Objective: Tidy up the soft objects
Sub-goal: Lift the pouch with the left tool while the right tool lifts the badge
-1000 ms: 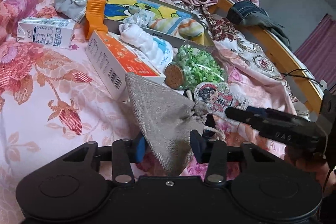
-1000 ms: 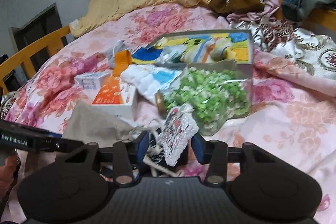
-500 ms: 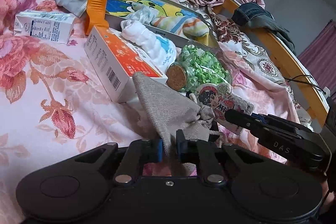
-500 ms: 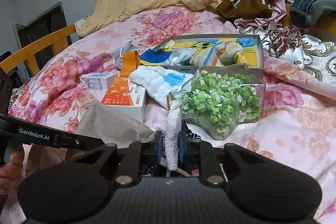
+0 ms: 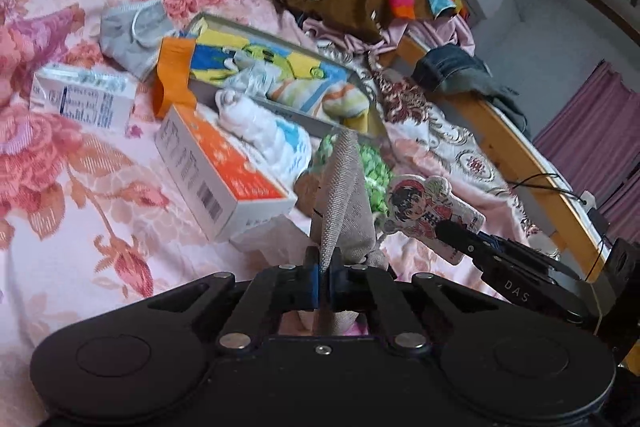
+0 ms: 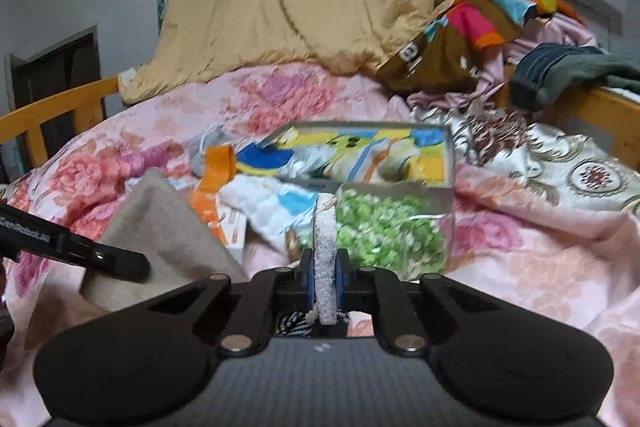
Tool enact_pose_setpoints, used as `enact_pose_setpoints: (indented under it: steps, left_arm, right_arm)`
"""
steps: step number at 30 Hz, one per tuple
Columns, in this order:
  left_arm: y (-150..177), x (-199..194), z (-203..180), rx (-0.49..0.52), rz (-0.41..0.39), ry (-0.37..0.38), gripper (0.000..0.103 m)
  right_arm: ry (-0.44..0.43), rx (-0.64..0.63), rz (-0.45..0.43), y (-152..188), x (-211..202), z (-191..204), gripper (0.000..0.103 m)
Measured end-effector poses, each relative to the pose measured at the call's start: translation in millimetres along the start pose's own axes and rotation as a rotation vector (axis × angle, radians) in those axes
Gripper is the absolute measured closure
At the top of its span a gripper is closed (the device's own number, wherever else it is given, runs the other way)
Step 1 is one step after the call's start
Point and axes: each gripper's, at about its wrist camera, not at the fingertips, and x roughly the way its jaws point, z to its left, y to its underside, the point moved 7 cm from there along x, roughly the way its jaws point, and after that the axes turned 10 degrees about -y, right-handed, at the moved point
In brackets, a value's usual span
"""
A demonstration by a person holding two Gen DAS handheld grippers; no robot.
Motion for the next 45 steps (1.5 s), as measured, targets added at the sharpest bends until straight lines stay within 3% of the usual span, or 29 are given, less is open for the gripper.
enact_pose_setpoints:
  steps: [10, 17, 23, 30, 37, 42, 45]
  left_arm:
    - [-28, -28, -5, 0.027, -0.057, 0.042, 0.1]
    - [-50, -41, -3, 0.034, -0.103, 0.032, 0.1]
    - [-73, -52, -7, 0.015, -0.119, 0.078, 0.1]
    - [-69, -54, -14, 0.044, -0.126, 0.084, 0.1]
    - [-71, -48, -7, -0.002, -0.096, 0.095, 0.1]
    - [-60, -34, 4, -0.007, -0.061, 0.055, 0.1]
    - [-56, -28, 10, 0.057, -0.092, -0.017, 0.1]
  right_arm:
    - [0.03, -0.027, -0.067, -8, -8, 0, 0.092]
    - [0.03, -0.071, -0.105, -13, -10, 6, 0.092]
    - [0.032, -0.067, -0.111, -14, -9, 7, 0.092]
    - [0.026, -0.071, -0.113, -14, -10, 9, 0.092]
    - [0.008, -0.068, -0.121, -15, -11, 11, 0.092]
    - [-0.006, -0.074, -0.116, -15, -11, 14, 0.092]
    - [-0.013, -0.072, -0.112, -14, -10, 15, 0.092]
